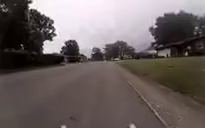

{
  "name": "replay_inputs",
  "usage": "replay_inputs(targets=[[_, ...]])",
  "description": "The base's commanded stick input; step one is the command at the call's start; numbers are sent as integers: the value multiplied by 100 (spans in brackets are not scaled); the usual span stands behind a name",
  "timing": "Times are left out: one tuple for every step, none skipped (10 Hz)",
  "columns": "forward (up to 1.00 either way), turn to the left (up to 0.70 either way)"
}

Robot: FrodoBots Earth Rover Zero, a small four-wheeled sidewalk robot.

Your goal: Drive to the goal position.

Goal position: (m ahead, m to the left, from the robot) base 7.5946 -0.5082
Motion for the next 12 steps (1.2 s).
replay_inputs(targets=[[100,-38],[100,-40],[100,-35],[100,-17],[100,0],[100,0],[100,0],[100,0],[100,0],[100,0],[100,0],[100,0]])
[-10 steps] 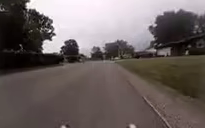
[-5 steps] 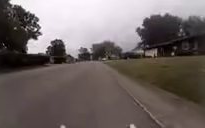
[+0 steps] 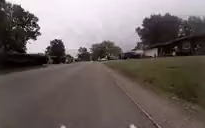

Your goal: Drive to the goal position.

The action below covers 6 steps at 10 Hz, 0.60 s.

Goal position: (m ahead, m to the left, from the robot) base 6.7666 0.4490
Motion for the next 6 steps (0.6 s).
replay_inputs(targets=[[100,0],[100,0],[100,0],[100,0],[100,0],[100,0]])
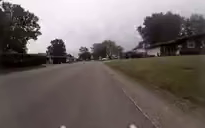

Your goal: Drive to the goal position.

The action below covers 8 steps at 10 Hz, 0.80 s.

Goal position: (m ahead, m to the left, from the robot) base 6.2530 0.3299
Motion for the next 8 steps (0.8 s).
replay_inputs(targets=[[100,-1],[100,-10],[100,-34],[100,-33],[100,0],[100,0],[100,0],[100,0]])
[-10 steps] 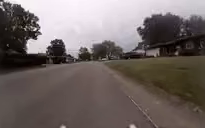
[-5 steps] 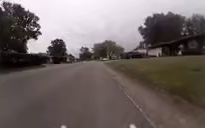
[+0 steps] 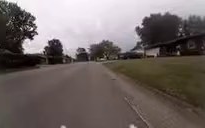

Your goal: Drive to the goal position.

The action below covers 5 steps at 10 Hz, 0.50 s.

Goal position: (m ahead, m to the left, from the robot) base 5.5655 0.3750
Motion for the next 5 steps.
replay_inputs(targets=[[100,0],[100,0],[100,0],[100,0],[100,0]])
